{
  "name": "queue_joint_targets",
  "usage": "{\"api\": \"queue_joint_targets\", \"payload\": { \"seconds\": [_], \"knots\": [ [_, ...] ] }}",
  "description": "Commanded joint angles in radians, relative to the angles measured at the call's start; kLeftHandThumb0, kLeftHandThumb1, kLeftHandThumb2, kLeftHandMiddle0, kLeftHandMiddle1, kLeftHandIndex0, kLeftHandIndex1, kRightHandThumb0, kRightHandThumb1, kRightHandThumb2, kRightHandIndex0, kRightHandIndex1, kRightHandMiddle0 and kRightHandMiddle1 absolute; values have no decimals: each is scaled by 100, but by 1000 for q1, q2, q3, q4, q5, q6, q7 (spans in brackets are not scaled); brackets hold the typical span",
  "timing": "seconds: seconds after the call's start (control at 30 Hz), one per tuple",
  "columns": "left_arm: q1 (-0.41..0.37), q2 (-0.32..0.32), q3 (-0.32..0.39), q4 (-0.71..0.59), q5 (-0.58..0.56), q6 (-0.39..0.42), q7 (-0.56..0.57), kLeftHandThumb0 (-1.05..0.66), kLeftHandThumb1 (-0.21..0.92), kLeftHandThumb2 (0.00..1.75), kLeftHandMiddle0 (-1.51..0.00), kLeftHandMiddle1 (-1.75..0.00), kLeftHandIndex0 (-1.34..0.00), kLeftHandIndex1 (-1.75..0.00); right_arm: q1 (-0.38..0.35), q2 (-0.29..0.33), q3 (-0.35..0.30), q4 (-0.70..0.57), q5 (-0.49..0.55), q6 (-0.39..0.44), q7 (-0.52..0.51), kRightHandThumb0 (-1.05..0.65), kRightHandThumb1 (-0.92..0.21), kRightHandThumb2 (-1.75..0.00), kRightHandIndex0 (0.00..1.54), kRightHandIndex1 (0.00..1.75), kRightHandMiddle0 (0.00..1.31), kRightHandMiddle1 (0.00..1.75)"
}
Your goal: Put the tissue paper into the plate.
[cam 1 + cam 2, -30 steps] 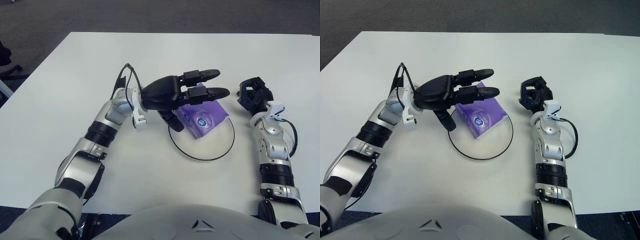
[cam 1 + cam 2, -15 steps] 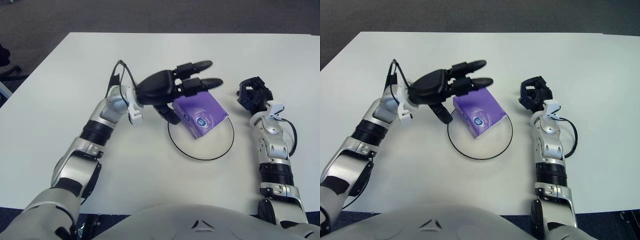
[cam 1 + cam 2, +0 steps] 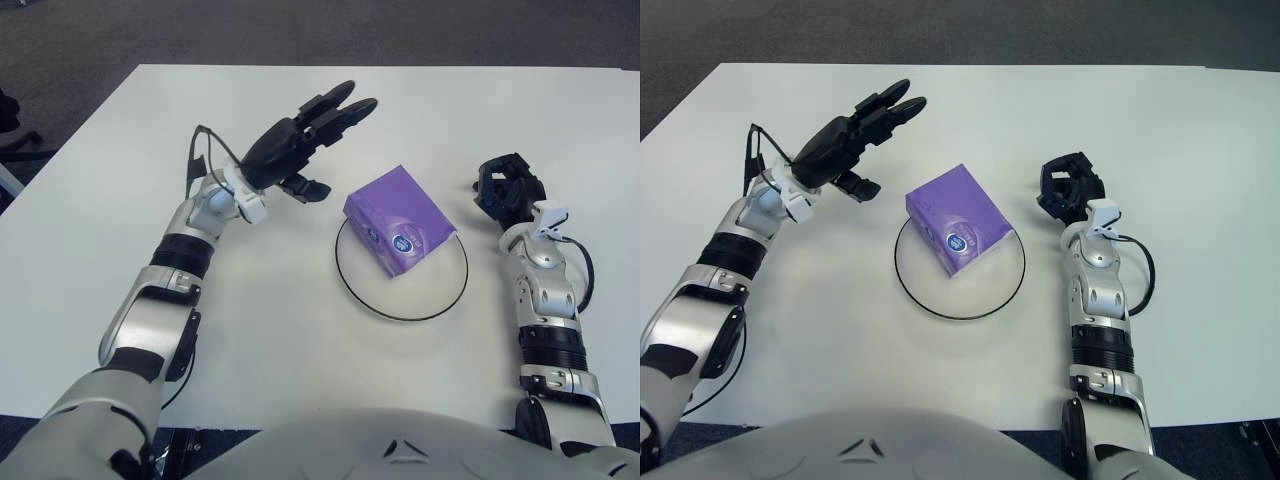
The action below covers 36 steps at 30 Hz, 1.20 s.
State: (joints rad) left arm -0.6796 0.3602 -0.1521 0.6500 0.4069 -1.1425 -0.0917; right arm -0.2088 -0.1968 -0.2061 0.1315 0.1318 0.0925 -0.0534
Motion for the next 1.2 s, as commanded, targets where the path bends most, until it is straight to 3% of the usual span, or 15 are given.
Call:
{"api": "queue_joint_targets", "payload": {
  "seconds": [0.0, 0.2, 0.37, 0.43, 0.57, 0.63, 0.7, 0.77, 0.87, 1.03, 1.17],
  "knots": [
    [-33, -6, 8, 55, -49, -19, 13, -89, 92, 98, -19, -3, -17, -9, 75, 40, 4, 57, 1, 50, -3, -37, -73, -76, 83, 175, 32, 175],
    [-38, -17, 13, 103, -37, -18, 48, -87, 92, 98, -24, -2, -21, -8, 75, 38, 2, 60, 2, 49, 0, -37, -73, -76, 83, 175, 32, 175],
    [-17, -40, 32, 91, -53, 61, 80, -86, 92, 97, -26, -2, -22, -7, 76, 37, 1, 60, 2, 48, 1, -37, -73, -76, 83, 175, 32, 175],
    [5, -66, 52, 73, -71, 125, 109, -85, 92, 96, -36, -3, -27, -8, 76, 38, 1, 60, 2, 48, 1, -37, -73, -76, 83, 175, 32, 175],
    [37, -122, 90, 58, -127, 216, 149, -72, 92, 81, -77, -6, -57, -15, 77, 38, 1, 59, 2, 48, 1, -37, -73, -76, 83, 175, 32, 175],
    [44, -146, 104, 71, -175, 232, 146, -62, 92, 72, -93, -11, -65, -29, 77, 39, 2, 58, 1, 48, 1, -37, -73, -76, 83, 175, 32, 175],
    [50, -173, 117, 89, -256, 235, 108, -50, 92, 63, -99, -37, -63, -58, 78, 40, 2, 57, 1, 49, 0, -37, -73, -76, 83, 175, 32, 175],
    [62, -208, 129, 98, -375, 236, 33, -42, 92, 52, -93, -68, -48, -108, 78, 40, 2, 56, 1, 49, 0, -37, -73, -76, 83, 175, 32, 175],
    [88, -258, 148, 89, -541, 262, -84, -37, 92, 44, -82, -115, -37, -144, 78, 40, 3, 54, 1, 50, -1, -37, -73, -76, 83, 175, 32, 175],
    [165, -312, 177, 8, -722, 393, -198, -35, 92, 45, -70, -159, -28, -164, 78, 40, 3, 53, 1, 51, -1, -37, -73, -76, 83, 175, 32, 175],
    [247, -317, 202, -90, -740, 543, -146, -35, 92, 50, -67, -171, -23, -172, 77, 40, 3, 54, 1, 51, -1, -37, -73, -76, 83, 175, 32, 175]
  ]
}}
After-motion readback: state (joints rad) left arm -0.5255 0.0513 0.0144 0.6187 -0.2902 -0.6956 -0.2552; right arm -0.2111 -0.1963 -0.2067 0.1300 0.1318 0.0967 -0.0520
